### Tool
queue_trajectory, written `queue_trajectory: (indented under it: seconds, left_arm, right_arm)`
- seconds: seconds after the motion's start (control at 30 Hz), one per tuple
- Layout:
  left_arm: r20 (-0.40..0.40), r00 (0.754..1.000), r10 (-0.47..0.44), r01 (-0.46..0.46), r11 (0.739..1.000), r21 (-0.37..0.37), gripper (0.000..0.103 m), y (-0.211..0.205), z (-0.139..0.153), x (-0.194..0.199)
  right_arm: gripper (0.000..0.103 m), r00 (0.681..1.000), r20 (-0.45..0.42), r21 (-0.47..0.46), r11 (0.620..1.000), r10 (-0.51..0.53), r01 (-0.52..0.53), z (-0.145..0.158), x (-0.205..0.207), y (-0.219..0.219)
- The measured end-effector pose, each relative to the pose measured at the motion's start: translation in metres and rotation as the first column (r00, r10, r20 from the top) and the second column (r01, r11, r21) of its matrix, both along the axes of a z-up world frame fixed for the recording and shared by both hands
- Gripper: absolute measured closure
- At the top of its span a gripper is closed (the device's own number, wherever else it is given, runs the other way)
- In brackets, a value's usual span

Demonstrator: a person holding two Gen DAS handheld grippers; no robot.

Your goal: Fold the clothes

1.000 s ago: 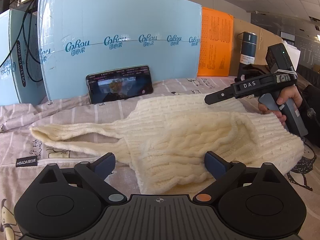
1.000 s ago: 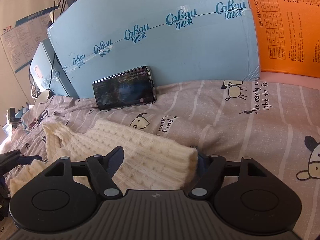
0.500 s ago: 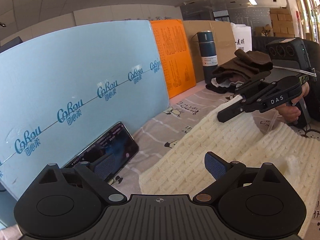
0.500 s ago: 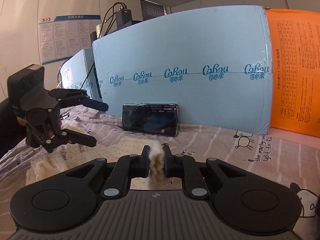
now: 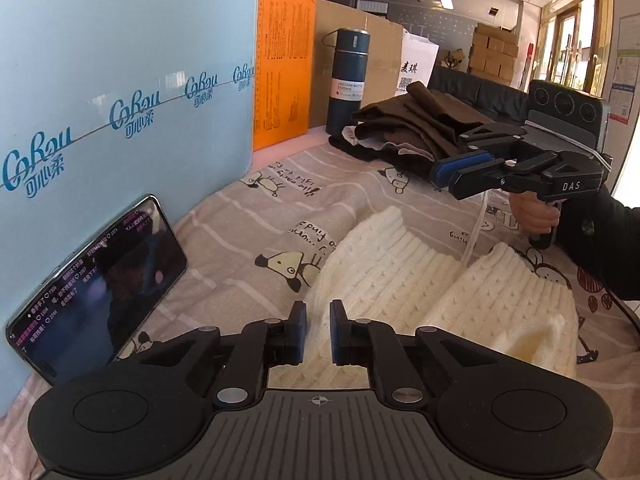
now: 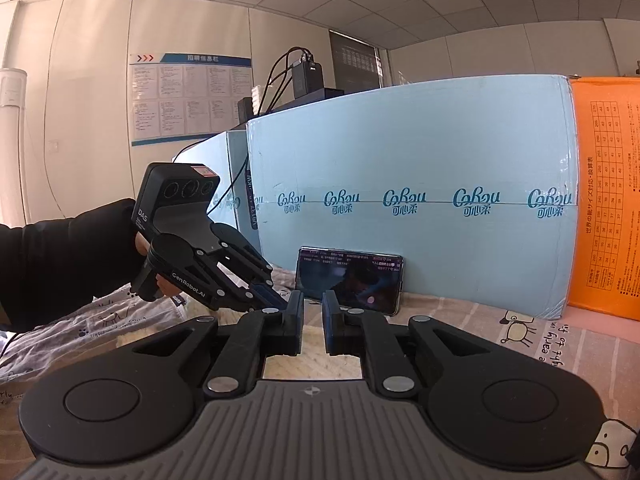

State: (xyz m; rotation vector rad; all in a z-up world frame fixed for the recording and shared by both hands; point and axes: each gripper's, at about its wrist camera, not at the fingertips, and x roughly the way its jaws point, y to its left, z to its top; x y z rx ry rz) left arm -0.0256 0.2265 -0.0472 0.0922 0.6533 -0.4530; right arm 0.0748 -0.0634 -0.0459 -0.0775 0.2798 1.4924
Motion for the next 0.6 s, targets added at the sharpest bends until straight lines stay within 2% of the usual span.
queue_trajectory:
  seconds: [0.07,0.1,0.13,0.17,0.2,0.3,0.37,0.43,0.47,0.5,0.53,0.57,0.6]
  left_arm:
    - [0.021,0.998,0.051,-0.052,0.997,0.061,0.088,-0.002,0.001,-0.002]
    - [0.029,0.996,0.086,-0.088,0.991,0.096,0.076,-0.002,0.001,-0.001]
    - [0.027,0.994,0.102,-0.104,0.990,0.097,0.067,0.001,0.001,0.000]
    - [0.022,0.993,0.114,-0.116,0.989,0.092,0.052,0.004,0.000,0.001]
    - [0.017,0.992,0.126,-0.127,0.988,0.087,0.043,0.007,-0.001,0.002]
    - [-0.018,0.985,0.171,-0.169,0.982,0.084,0.027,0.012,-0.009,0.014]
    - [-0.056,0.981,0.183,-0.179,0.981,0.073,0.027,0.014,-0.018,0.023]
    - [-0.079,0.987,0.137,-0.135,0.990,0.033,0.027,0.013,-0.026,0.026]
    - [-0.080,0.989,0.127,-0.125,0.992,0.029,0.032,0.010,-0.030,0.026]
    - [-0.062,0.991,0.117,-0.115,0.993,0.031,0.043,0.008,-0.031,0.025]
    - [-0.042,0.994,0.106,-0.104,0.994,0.034,0.054,0.007,-0.032,0.023]
    - [-0.026,0.996,0.090,-0.089,0.996,0.024,0.076,0.006,-0.031,0.020]
    - [-0.003,0.996,0.085,-0.084,0.996,0.028,0.078,0.003,-0.029,0.015]
  right_arm:
    - [0.085,1.000,-0.013,-0.038,0.999,-0.018,0.017,-0.004,0.003,0.004]
    - [0.058,0.998,-0.036,-0.054,0.998,-0.044,0.042,-0.008,0.008,0.005]
    - [0.040,0.996,-0.060,-0.071,0.995,-0.072,0.067,-0.011,0.013,0.005]
    - [0.039,0.992,-0.082,-0.089,0.992,-0.099,0.092,-0.015,0.019,0.006]
    - [0.040,0.986,-0.104,-0.107,0.988,-0.127,0.115,-0.019,0.024,0.007]
    - [0.038,0.966,-0.164,-0.159,0.972,-0.202,0.176,-0.030,0.040,0.009]
    - [0.038,0.952,-0.198,-0.194,0.961,-0.233,0.195,-0.038,0.049,0.011]
    - [0.038,0.952,-0.212,-0.220,0.960,-0.219,0.172,-0.044,0.050,0.015]
    - [0.038,0.954,-0.215,-0.224,0.961,-0.211,0.162,-0.045,0.049,0.016]
    - [0.041,0.958,-0.209,-0.208,0.966,-0.198,0.154,-0.042,0.046,0.013]
    - [0.049,0.962,-0.202,-0.192,0.970,-0.185,0.146,-0.039,0.043,0.010]
    - [0.056,0.966,-0.195,-0.176,0.975,-0.172,0.138,-0.036,0.040,0.007]
    - [0.070,0.969,-0.188,-0.161,0.979,-0.159,0.129,-0.032,0.036,0.004]
